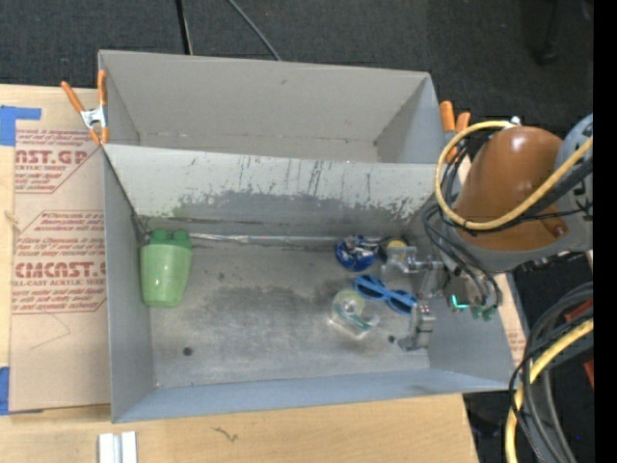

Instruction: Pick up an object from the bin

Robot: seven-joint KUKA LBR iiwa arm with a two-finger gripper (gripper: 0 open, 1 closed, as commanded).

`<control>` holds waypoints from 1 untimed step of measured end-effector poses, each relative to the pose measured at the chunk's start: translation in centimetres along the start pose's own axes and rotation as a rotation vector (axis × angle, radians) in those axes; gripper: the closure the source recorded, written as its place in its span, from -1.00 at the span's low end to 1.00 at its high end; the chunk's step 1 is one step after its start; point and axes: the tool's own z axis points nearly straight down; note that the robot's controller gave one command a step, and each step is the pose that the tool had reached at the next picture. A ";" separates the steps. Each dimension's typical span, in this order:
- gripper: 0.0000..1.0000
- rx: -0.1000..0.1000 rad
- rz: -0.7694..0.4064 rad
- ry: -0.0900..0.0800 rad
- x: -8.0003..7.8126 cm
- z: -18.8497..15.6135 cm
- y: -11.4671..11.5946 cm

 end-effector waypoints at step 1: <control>-1.00 0.000 -0.004 -0.004 -4.0 9.7 -0.9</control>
Offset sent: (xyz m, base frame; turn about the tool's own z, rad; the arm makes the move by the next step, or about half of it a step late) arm 0.0397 -0.0097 -0.0928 -0.0030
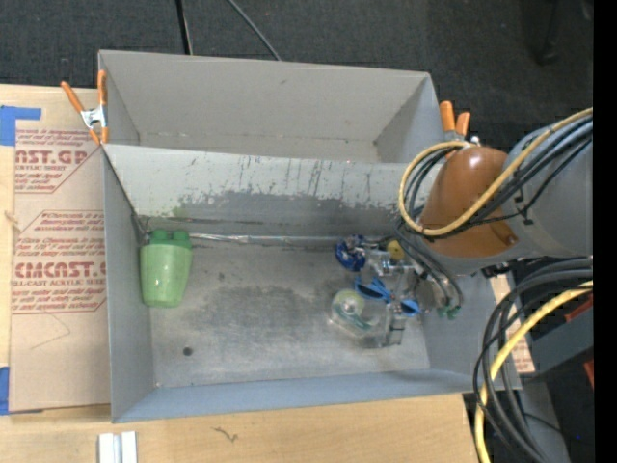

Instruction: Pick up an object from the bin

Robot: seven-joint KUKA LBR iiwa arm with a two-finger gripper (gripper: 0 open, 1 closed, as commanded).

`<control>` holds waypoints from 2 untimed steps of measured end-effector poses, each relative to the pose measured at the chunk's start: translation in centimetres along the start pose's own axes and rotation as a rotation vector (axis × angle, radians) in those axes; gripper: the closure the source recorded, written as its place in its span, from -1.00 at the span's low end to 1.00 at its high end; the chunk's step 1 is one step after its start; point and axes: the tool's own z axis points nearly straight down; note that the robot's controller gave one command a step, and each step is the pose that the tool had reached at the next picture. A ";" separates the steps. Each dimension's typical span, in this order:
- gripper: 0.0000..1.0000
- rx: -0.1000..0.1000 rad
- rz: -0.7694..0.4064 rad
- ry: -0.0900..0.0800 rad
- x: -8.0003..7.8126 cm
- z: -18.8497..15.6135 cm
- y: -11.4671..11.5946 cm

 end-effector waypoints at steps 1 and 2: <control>1.00 0.001 -0.001 -0.003 0.0 -0.4 0.0; 1.00 0.004 -0.316 -0.014 -1.6 -21.2 -2.1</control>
Offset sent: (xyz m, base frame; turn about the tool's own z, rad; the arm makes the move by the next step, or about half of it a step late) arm 0.0000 0.0000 0.0000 0.0000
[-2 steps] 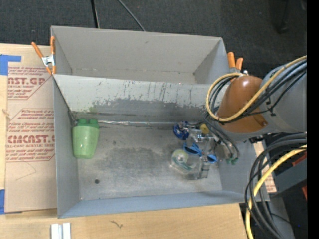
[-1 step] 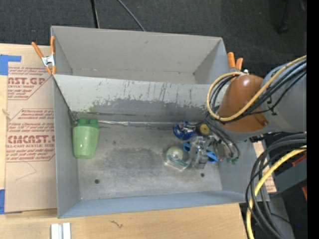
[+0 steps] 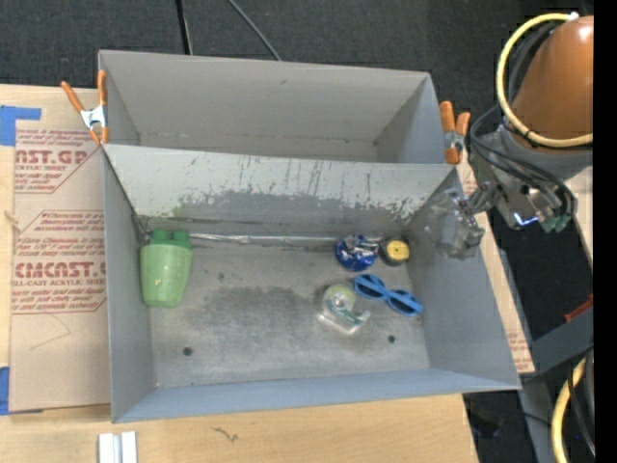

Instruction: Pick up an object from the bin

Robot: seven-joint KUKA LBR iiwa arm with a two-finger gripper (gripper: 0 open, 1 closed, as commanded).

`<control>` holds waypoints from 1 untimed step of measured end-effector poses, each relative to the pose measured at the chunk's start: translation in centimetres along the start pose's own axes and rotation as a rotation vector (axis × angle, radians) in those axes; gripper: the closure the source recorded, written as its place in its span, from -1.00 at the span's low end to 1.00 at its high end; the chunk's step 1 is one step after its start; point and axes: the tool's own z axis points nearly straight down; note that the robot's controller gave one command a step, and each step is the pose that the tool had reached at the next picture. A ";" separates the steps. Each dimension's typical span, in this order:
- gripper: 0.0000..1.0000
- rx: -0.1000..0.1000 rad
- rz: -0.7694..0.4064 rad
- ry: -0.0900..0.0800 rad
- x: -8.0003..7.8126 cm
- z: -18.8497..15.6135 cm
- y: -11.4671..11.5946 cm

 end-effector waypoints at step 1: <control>1.00 -0.009 -0.308 0.011 4.1 6.0 1.2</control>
Offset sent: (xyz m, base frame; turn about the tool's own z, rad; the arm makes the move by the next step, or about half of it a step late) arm -0.0414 -0.0020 -0.0592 -0.3080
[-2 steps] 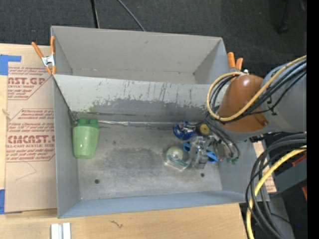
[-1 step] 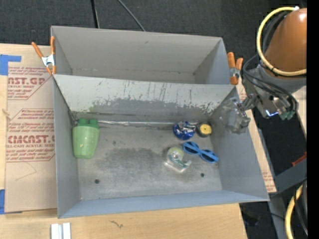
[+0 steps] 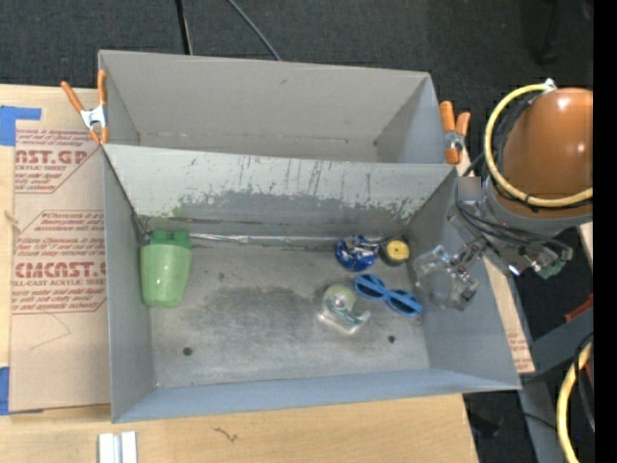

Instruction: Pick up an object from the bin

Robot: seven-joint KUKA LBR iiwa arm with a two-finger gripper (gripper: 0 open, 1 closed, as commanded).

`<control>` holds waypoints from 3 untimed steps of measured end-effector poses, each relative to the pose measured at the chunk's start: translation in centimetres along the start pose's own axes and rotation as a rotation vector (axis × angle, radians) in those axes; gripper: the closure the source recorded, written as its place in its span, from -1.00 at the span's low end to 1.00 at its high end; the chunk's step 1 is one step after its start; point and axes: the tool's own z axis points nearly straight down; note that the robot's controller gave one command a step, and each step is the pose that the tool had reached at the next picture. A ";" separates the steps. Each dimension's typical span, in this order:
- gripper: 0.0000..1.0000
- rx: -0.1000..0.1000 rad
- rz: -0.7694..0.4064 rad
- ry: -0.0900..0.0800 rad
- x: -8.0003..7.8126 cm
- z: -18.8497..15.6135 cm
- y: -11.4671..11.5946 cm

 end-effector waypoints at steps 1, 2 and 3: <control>1.00 -0.005 -0.059 0.000 -3.8 9.1 2.8; 1.00 0.003 -0.304 -0.005 -4.2 15.8 4.8; -1.00 0.002 -0.303 -0.001 -4.1 15.8 4.8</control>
Offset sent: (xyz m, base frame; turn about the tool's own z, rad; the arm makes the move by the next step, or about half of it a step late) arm 0.0153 0.0413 -0.0859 -0.0542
